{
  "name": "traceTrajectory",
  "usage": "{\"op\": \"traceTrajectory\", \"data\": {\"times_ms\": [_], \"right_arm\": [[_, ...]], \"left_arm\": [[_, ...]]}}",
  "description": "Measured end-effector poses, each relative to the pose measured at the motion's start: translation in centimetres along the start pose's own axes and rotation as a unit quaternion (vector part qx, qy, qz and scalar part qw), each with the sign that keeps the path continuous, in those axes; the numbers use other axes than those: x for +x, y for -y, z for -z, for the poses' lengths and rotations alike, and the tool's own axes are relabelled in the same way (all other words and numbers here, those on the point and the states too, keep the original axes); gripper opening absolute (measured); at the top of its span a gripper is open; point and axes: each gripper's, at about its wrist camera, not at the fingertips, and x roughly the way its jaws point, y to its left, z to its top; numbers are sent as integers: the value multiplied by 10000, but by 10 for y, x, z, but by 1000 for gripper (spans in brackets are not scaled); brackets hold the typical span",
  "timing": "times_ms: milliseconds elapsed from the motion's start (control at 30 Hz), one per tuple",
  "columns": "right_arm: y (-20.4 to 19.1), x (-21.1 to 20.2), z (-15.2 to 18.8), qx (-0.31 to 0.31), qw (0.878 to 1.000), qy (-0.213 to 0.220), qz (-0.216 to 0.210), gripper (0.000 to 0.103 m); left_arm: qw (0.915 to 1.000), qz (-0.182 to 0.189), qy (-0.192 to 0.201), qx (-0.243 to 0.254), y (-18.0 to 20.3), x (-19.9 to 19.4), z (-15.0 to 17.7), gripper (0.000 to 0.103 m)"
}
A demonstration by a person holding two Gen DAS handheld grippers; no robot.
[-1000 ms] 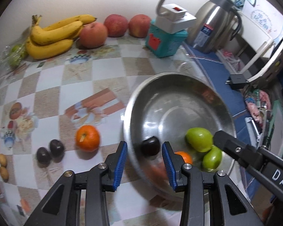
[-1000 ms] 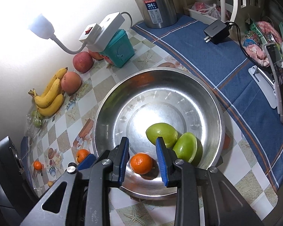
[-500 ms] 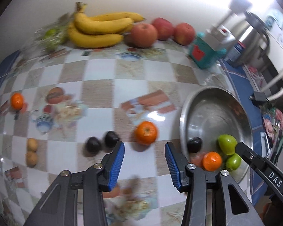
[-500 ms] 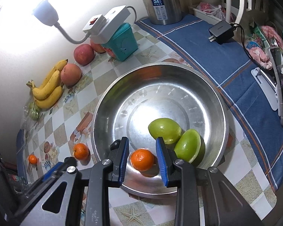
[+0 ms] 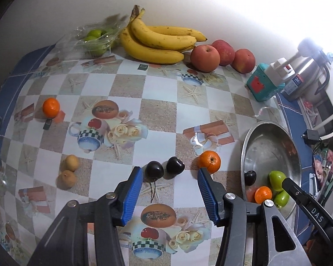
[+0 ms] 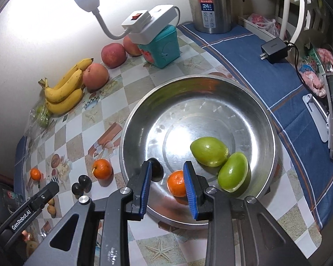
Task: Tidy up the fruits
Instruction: 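Open both tools wide and pull them back from the bowl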
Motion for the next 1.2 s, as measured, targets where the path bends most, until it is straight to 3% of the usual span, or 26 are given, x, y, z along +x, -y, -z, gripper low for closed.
{"op": "traceTrajectory", "data": {"times_ms": [133, 300, 400, 467, 600, 733, 867, 967, 1200], "right_arm": [[-3, 1, 1, -58, 10000, -18, 27, 31], [-6, 3, 1, -182, 9998, -16, 37, 31], [-10, 5, 2, -295, 9996, -17, 5, 46], [-12, 7, 3, -351, 9994, -27, -23, 61], [-15, 9, 4, -450, 9990, -37, 24, 62], [-15, 13, 5, -480, 9988, -89, 85, 76], [-15, 15, 6, -549, 9983, -86, 157, 78], [-16, 17, 7, -630, 9978, -58, 216, 90], [-17, 18, 8, -710, 9973, 3, 209, 96]], "left_arm": [[10000, 1, -37, -51, -3, 1, 1, 59], [9999, -46, -92, -58, -3, 3, 1, 76], [9999, -75, -122, 3, -1, 5, 2, 83], [9998, -111, -137, 22, -1, 6, 2, 91], [9996, -166, -223, 39, 0, 11, 4, 98], [9990, -238, -367, 120, 1, 20, 7, 102], [9985, -278, -461, 133, 2, 25, 9, 103], [9981, -316, -522, 130, 2, 29, 10, 103], [9977, -421, -524, 65, -1, 33, 12, 103]]}}
